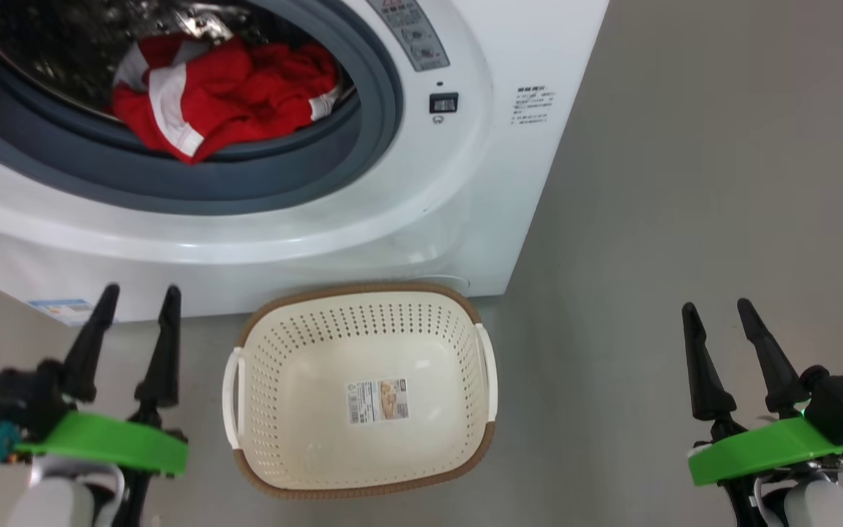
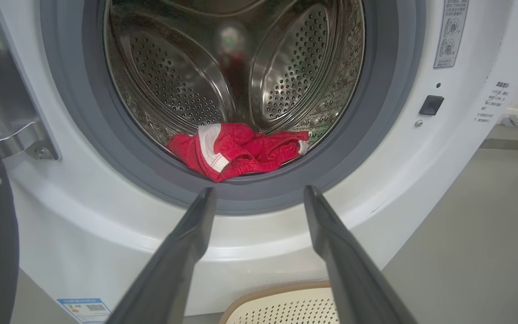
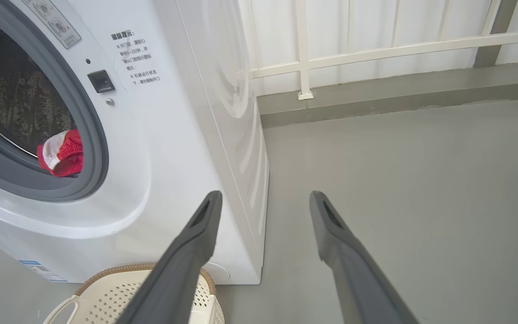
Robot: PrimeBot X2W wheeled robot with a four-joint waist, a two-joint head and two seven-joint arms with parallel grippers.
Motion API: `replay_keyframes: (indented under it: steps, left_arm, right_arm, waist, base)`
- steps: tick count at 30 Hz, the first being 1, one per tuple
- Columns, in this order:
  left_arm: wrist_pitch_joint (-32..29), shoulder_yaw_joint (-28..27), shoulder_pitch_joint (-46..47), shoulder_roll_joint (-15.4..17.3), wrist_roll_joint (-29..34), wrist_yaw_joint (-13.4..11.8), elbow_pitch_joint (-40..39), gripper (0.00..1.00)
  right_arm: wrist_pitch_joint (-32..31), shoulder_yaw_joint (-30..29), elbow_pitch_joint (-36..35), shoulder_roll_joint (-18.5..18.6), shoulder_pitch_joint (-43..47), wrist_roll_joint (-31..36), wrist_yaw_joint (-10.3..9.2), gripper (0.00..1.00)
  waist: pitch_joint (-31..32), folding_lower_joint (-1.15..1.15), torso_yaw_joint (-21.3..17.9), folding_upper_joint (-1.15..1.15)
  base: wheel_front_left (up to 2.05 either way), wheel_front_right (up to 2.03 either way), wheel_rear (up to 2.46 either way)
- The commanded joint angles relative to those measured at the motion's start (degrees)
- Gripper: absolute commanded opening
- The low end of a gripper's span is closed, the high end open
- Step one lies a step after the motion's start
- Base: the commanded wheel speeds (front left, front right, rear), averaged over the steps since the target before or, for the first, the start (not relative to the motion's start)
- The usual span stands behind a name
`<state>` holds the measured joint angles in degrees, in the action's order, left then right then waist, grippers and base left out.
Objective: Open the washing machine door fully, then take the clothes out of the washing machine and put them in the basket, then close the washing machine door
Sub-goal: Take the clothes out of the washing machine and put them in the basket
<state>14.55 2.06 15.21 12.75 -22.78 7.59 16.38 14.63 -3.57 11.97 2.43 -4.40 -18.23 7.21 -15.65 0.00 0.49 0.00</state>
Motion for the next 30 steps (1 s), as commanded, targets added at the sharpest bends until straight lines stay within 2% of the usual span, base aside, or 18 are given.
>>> replay_keyframes:
  steps: [1,16,30]
  left_arm:
    - [0.4,-1.9,3.9,1.7,0.8,-0.1,0.5,1.00]
    - [0.4,0.8,28.2,4.1,2.6,-0.1,20.6,1.00]
    - [0.4,4.2,45.9,5.7,4.7,-0.4,36.1,1.00]
  right_arm:
    - [0.4,1.6,-1.6,0.4,-2.0,-0.8,0.28,1.00]
    - [0.4,2.7,-2.3,0.4,-6.6,-2.5,0.28,1.00]
    - [0.4,3.8,-2.2,0.4,-9.0,-3.6,0.28,1.00]
  waist:
    - [-2.4,0.00,-0.4,0.00]
    - [-11.7,0.00,-2.9,0.00]
    - [-15.8,0.00,-4.4,0.00]
  base:
    - [0.00,0.00,0.00]
    - [0.00,0.00,0.00]
    - [0.00,0.00,0.00]
